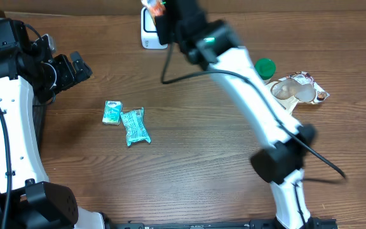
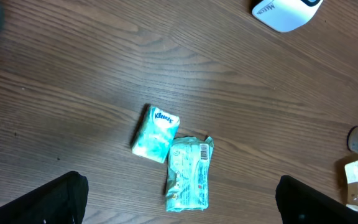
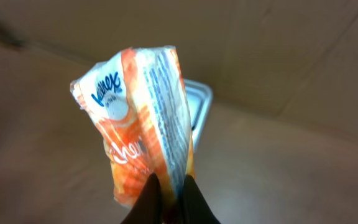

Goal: Scan the item barcode
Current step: 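Hold the orange pack in front of the scanner with the right gripper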

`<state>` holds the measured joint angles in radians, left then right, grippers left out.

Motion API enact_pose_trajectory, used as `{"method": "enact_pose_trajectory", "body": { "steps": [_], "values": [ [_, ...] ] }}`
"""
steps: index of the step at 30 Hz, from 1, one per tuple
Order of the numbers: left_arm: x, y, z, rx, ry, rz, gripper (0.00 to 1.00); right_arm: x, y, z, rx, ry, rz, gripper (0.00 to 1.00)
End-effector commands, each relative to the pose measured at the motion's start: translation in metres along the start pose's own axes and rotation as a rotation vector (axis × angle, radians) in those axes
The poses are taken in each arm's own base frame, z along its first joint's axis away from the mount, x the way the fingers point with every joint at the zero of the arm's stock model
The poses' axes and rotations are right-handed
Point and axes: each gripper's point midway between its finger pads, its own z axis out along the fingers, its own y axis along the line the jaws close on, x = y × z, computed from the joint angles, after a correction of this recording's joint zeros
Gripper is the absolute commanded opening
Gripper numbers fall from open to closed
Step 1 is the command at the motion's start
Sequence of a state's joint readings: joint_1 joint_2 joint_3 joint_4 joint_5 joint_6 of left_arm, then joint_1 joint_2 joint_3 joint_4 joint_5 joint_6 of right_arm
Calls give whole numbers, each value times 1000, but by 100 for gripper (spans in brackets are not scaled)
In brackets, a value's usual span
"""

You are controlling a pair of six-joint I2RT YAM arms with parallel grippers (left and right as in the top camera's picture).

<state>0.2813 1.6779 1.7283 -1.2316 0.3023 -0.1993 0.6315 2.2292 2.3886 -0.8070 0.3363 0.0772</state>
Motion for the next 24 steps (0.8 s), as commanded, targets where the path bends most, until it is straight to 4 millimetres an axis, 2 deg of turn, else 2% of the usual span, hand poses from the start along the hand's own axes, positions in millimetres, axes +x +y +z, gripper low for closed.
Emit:
{"method": "enact_pose_trajectory", "body": {
  "steps": [1, 5, 7, 10, 14, 20, 24],
  "values": [
    [0, -3, 1, 3, 2, 19, 100, 5, -35, 37, 342, -50, -242, 4],
    [0, -3, 1, 3, 2, 19, 99, 5, -27, 78, 390, -125, -381, 4],
    [0, -3, 1, 3, 2, 19, 99, 12, -22, 100, 407, -140, -490, 4],
    [0, -3, 1, 3, 2, 19, 100, 30, -16, 124, 420, -103, -704, 4],
    [0, -3, 1, 3, 2, 19, 99, 52, -8, 150, 407, -81, -844, 4],
    [0, -3, 1, 3, 2, 19, 99, 75, -7, 170, 376, -57, -871, 4],
    [0, -3, 1, 3, 3, 19, 100, 72, -12, 171, 384, -68, -860, 4]
  ]
}}
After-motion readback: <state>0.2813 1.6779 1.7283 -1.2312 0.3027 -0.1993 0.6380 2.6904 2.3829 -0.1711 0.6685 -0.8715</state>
